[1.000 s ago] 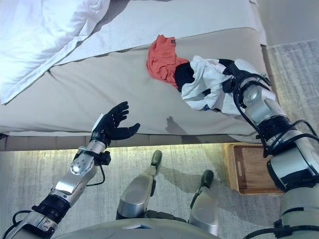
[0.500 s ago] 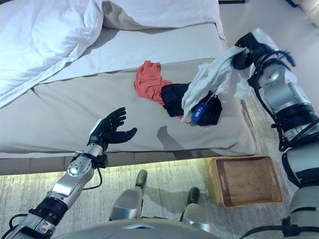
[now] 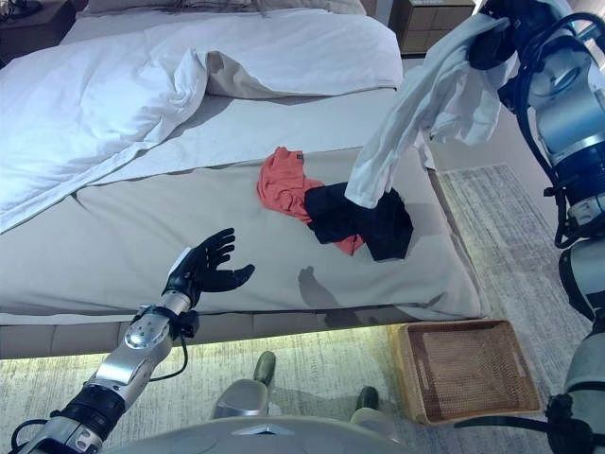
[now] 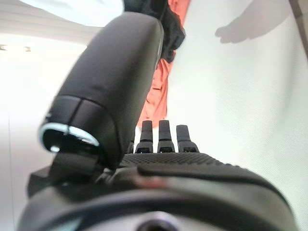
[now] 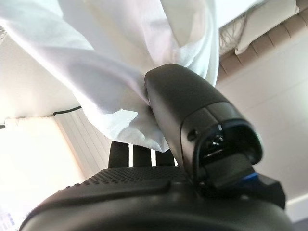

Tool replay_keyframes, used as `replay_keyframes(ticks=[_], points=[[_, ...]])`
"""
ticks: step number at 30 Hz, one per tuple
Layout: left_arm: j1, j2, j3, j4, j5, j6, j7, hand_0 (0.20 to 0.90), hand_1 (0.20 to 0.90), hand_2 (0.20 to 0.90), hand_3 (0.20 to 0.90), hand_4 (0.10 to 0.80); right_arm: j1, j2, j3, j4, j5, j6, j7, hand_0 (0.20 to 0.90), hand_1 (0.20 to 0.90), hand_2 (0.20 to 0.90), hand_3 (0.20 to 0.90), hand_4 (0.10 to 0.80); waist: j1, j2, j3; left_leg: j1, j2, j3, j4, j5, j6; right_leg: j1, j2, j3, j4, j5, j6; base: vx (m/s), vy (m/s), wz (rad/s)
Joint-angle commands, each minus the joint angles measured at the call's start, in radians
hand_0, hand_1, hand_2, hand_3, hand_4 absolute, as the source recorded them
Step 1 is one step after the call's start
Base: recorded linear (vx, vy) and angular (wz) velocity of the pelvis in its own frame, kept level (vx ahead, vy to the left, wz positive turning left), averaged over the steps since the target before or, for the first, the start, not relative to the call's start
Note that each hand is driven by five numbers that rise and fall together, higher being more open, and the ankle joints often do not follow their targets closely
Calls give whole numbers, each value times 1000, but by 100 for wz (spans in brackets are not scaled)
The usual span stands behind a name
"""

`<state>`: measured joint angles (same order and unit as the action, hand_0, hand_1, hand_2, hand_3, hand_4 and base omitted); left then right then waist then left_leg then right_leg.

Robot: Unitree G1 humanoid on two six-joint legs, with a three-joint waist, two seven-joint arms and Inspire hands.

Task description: Pick up the clothes from the bed and place them into the basket

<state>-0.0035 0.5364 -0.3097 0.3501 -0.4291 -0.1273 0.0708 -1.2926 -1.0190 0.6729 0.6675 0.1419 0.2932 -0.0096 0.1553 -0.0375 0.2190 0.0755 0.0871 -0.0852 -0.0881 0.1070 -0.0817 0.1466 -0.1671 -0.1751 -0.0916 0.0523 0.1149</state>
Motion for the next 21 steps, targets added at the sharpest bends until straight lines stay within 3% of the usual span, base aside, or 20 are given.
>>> replay_keyframes(ticks=[1, 6, 12, 13, 21], points=[[-4, 30, -26, -29, 27, -71, 1, 900, 900, 900, 900, 800, -180, -97, 68, -1, 11, -36, -114, 300, 300, 300, 200, 100, -5, -44, -152, 9, 30, 33, 1, -62, 4, -4, -50, -11, 54, 2, 13, 0, 0, 0], [-15, 26, -33, -15, 15, -14, -2, 900, 900, 900, 900, 800, -120, -126, 4, -57, 12, -42, -185, 300, 300, 300, 200, 100, -35, -41, -153, 30, 36, 56, 1, -75, 7, -9, -47, 16, 50, 4, 15, -13, -3, -10], [-51, 19, -30, -15, 7, 21, 20, 900, 900, 900, 900, 800, 62, -161, -171, -183, 81, -52, -243, 300, 300, 300, 200, 100, -89, -42, -150, 40, 47, 99, 1, -81, 9, -37, -41, 65, 51, 16, 18, -27, -21, -24], [-65, 10, -33, -7, 6, 23, 30, 900, 900, 900, 900, 800, 142, -162, -241, -230, 102, -57, -249, 300, 300, 300, 200, 100, -113, -39, -145, 49, 53, 117, 1, -84, 9, -46, -38, 89, 58, 15, 18, 0, -6, -29], [-85, -31, -35, -3, 23, 32, 77, 900, 900, 900, 900, 800, 448, -103, -488, -378, 83, -63, -262, 300, 300, 300, 200, 100, -195, -23, -117, 94, 69, 188, 1, -103, 6, -63, -24, 179, 59, 22, 21, 2, -2, -37]])
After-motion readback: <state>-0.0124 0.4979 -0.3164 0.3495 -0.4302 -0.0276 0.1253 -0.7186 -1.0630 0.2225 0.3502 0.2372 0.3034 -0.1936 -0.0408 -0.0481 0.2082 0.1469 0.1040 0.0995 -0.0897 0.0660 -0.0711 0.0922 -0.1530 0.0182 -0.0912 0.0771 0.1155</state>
